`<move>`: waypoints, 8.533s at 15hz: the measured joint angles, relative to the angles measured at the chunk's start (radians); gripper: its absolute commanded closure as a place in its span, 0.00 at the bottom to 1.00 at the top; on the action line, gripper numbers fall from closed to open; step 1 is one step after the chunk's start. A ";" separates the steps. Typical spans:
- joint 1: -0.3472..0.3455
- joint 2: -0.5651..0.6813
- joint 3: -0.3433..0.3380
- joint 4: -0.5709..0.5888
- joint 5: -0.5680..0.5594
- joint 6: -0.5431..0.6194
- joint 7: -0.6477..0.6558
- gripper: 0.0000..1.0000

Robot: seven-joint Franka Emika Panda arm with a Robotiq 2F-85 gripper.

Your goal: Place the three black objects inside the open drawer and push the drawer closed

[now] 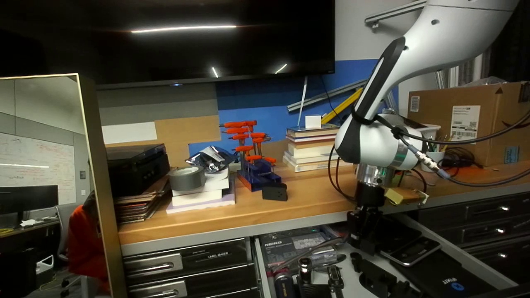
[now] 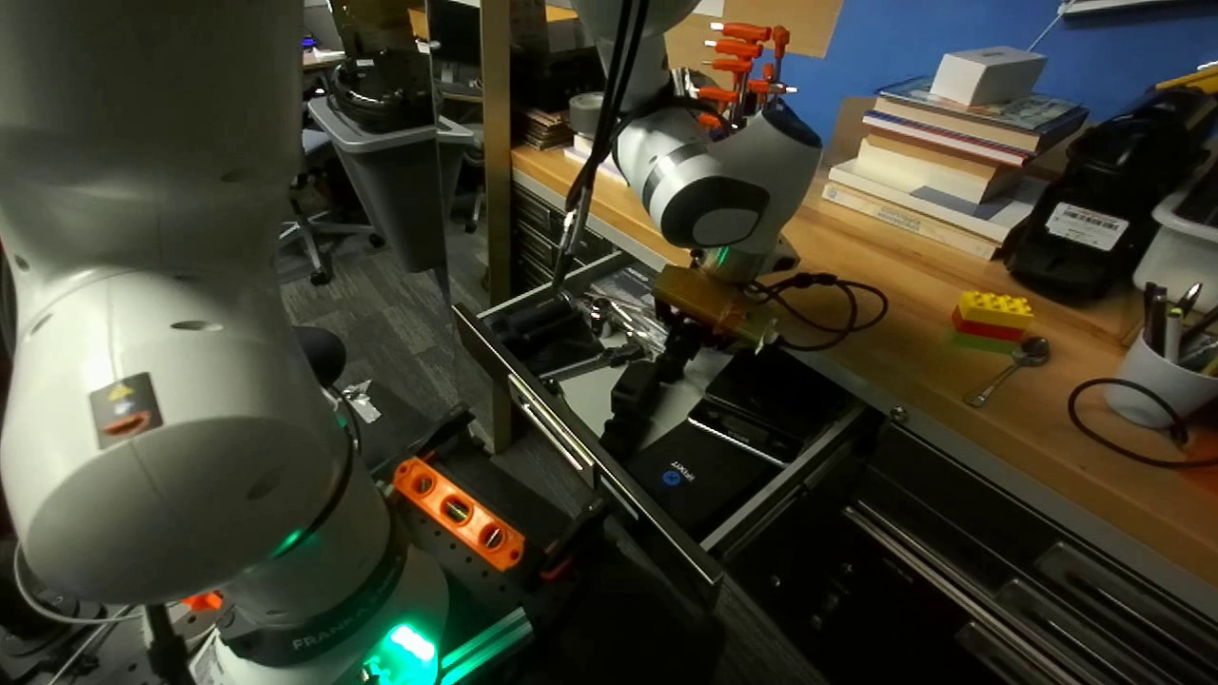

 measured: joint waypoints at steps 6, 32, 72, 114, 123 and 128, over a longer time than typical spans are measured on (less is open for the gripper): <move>-0.008 0.030 0.013 -0.006 0.005 0.052 -0.018 0.79; -0.011 -0.006 -0.006 0.042 -0.121 0.029 0.200 0.00; 0.329 -0.049 -0.008 0.452 -0.440 -0.347 0.466 0.00; 0.141 0.001 -0.031 0.364 -0.331 -0.217 0.264 0.75; 0.141 -0.203 -0.076 0.078 -0.308 -0.270 0.552 0.75; 0.141 -0.243 -0.079 -0.051 -0.228 -0.259 0.590 0.75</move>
